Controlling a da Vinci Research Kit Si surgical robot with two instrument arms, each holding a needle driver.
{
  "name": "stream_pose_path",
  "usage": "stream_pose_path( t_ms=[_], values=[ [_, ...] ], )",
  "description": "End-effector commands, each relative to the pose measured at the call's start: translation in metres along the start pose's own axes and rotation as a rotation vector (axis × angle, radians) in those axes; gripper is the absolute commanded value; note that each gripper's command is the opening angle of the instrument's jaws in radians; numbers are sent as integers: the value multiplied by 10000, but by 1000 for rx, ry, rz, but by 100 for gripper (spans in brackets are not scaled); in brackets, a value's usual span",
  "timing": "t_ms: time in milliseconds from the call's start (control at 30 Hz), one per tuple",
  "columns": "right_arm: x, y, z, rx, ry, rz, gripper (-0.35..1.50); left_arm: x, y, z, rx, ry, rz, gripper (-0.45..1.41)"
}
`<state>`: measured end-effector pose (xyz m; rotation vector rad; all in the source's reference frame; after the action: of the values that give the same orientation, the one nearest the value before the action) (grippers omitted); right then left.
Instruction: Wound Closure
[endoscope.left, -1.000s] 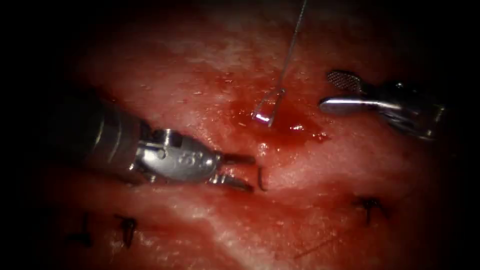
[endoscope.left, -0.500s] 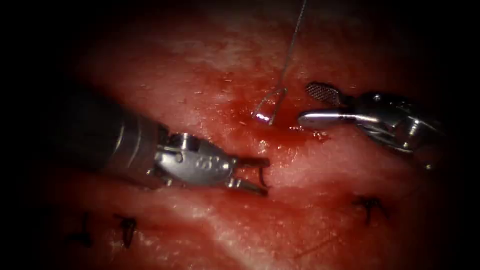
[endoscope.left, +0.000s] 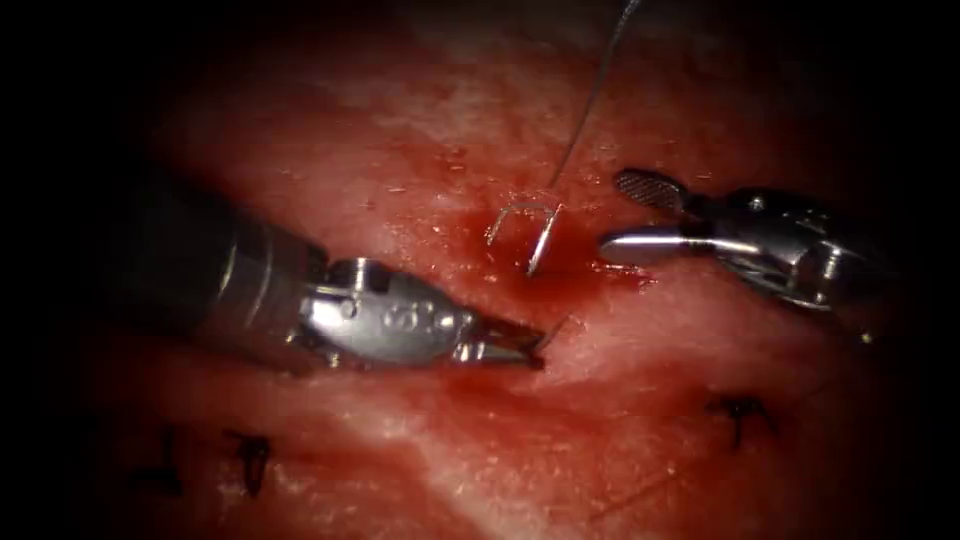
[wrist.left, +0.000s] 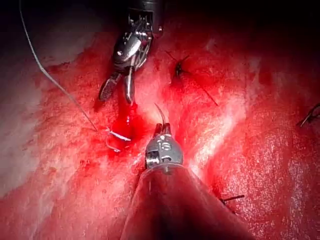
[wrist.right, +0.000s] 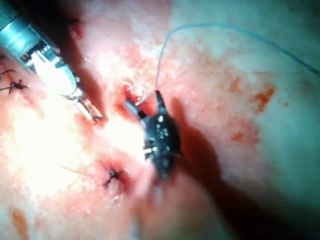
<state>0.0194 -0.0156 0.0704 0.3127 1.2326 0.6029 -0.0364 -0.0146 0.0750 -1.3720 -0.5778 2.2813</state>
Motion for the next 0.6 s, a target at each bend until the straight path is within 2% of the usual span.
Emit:
stream_pose_path(
  t_ms=[33, 100, 267, 500, 600],
  values=[
    [-6, -4, 7, 11, -8, -1, 94, 1, 7, 3, -16, 19, -39, -45],
    [-6, -6, 7, 12, -7, -1, 94, 16, 18, -6, -55, 55, -121, -45],
    [-6, -9, 7, 20, -6, -2, 94, 44, 44, -21, -127, 91, -217, -45],
    [-7, -20, 6, 61, -20, -24, 94, 58, 65, -37, -198, 111, -302, -45],
    [-7, -30, 5, 93, -41, -58, 86, 60, 71, -50, -230, 115, -314, -45]
  ],
)
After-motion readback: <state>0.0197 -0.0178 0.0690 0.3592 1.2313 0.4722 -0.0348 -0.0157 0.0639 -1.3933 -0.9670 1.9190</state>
